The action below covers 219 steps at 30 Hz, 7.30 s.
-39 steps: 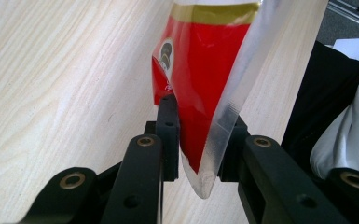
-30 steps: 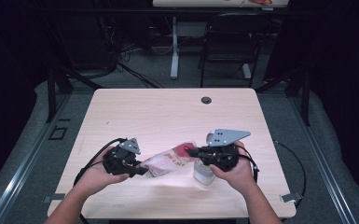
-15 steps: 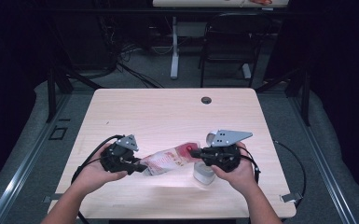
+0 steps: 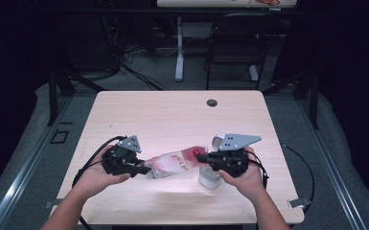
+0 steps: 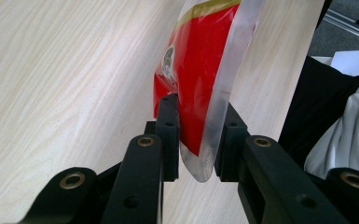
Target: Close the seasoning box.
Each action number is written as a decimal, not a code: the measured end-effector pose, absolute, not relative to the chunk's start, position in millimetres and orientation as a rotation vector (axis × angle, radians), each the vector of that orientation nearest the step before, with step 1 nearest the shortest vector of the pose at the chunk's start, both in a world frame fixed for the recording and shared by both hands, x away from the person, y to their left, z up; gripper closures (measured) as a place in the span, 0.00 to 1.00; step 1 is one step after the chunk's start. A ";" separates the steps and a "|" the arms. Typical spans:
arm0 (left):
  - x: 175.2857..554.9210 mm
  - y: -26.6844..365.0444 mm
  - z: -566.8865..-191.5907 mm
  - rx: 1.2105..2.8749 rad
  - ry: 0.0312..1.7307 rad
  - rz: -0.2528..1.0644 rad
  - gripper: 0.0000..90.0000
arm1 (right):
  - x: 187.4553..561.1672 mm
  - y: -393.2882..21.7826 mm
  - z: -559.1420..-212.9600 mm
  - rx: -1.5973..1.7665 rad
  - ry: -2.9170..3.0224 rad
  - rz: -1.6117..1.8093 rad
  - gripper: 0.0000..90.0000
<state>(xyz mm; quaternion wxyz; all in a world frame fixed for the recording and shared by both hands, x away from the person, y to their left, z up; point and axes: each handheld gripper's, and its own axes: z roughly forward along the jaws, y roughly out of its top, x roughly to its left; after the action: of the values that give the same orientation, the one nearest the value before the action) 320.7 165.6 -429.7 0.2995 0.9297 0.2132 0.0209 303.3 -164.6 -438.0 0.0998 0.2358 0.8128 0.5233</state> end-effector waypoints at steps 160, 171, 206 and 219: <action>342.1 117.7 -353.1 2.332 0.438 0.162 0.86 | 307.2 -208.9 -457.6 0.888 2.332 1.550 0.97; 342.2 113.1 -351.7 2.328 0.428 0.154 0.87 | 307.8 -211.8 -459.4 0.901 2.328 1.549 0.96; 343.8 96.3 -350.6 2.339 0.384 0.141 0.87 | 307.1 -220.8 -469.1 0.949 2.348 1.518 0.95; 344.8 88.0 -350.9 2.339 0.355 0.129 0.88 | 305.2 -220.5 -474.2 0.950 2.374 1.464 0.95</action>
<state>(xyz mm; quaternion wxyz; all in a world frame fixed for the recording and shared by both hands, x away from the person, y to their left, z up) 344.8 88.0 -350.9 0.3766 0.9145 0.1388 0.0503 305.2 -220.5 -474.2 0.0975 0.3208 0.8020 0.4944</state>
